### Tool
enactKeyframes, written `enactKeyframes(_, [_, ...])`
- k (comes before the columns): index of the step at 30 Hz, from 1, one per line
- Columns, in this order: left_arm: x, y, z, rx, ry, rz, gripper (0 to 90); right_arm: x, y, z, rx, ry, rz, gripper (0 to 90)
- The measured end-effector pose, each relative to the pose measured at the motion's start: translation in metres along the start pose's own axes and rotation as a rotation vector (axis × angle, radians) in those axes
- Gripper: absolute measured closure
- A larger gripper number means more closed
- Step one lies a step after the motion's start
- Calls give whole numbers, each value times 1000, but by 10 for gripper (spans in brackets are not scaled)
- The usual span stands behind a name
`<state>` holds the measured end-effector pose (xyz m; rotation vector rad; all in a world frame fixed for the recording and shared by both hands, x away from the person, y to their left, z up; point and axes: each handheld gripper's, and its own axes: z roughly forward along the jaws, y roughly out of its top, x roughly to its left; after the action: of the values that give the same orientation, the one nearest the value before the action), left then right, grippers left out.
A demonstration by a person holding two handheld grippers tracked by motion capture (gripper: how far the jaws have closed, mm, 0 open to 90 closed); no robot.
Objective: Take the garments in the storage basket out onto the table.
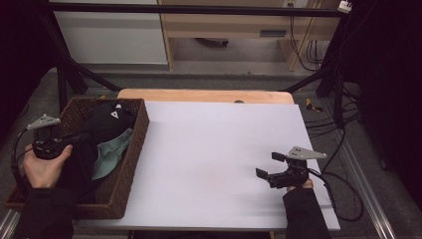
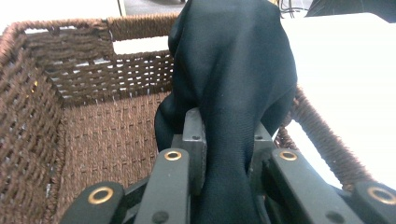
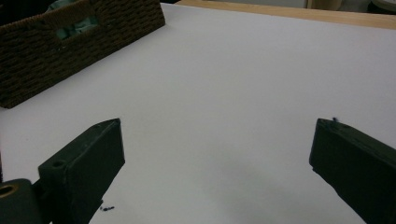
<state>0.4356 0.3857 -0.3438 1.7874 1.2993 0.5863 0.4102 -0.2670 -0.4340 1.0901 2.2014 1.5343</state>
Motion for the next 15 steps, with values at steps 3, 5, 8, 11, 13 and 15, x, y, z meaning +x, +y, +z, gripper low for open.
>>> enactKeyframes(3, [-1, 5, -7, -8, -4, 8, 756, 0, 0, 0, -1, 0, 1, 35])
enactKeyframes(5, [-2, 8, -11, -14, -5, 11, 757, 0, 0, 0, -1, 1, 0, 35])
enactKeyframes(8, [-2, 12, -18, -21, -10, 15, 759, 0, 0, 0, -2, 1, 2, 35])
enactKeyframes(11, [-2, 15, -25, -33, -20, 17, 761, 0, 0, 0, -3, 1, 2, 35])
enactKeyframes(13, [-2, 17, -29, -42, -25, 15, 763, 0, 0, 0, -3, 1, 2, 35])
enactKeyframes(15, [-1, 20, -34, -51, -33, 14, 765, 0, 0, 0, -3, 2, 2, 34])
